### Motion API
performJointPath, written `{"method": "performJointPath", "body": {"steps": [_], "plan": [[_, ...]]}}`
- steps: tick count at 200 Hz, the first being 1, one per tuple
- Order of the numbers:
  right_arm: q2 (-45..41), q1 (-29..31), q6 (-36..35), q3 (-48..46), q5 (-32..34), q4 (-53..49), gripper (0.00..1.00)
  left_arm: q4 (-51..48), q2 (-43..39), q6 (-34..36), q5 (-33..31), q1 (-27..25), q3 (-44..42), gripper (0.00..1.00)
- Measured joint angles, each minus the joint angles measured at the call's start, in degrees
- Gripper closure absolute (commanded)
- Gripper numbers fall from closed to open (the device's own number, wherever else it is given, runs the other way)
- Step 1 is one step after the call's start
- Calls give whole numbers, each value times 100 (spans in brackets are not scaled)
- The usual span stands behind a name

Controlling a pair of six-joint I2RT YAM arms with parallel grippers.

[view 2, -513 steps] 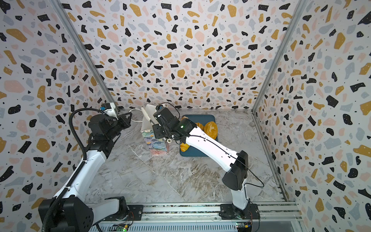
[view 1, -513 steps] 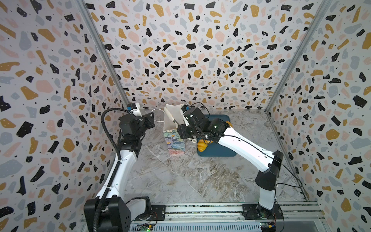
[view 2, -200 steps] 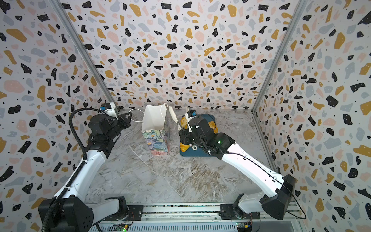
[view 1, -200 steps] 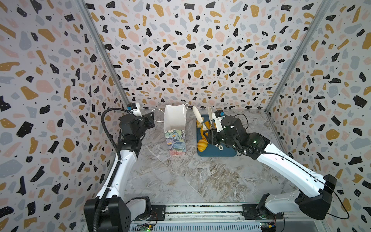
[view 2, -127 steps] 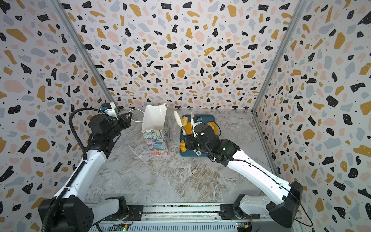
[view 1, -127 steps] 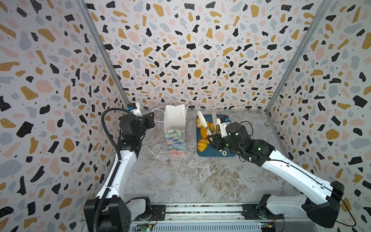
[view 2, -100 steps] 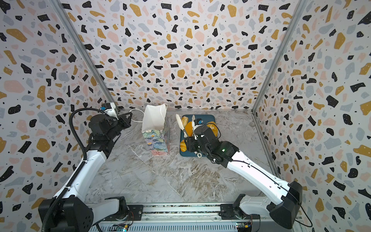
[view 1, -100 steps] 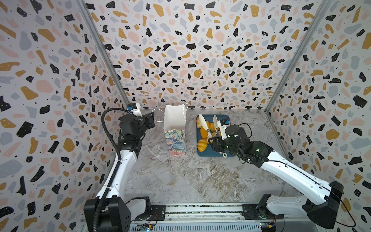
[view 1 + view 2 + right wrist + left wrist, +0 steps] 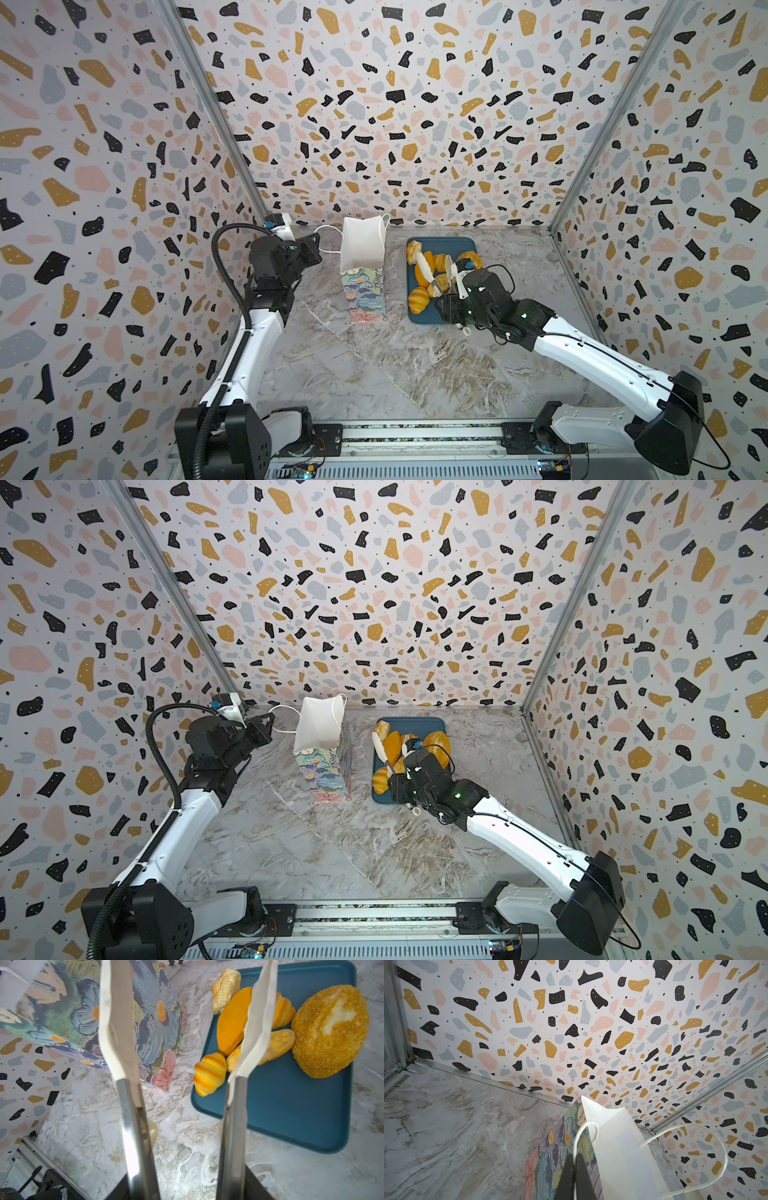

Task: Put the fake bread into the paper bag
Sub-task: 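Move the empty tongs with the right gripper back over the tray, then close the tongs around a yellow striped roll with the right gripper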

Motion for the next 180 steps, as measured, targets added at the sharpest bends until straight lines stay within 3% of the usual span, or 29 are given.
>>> {"method": "performJointPath", "body": {"steps": [180], "plan": [[31,-168,645,-960,-612,188,43,0,0,4,0,0,0,100]]}}
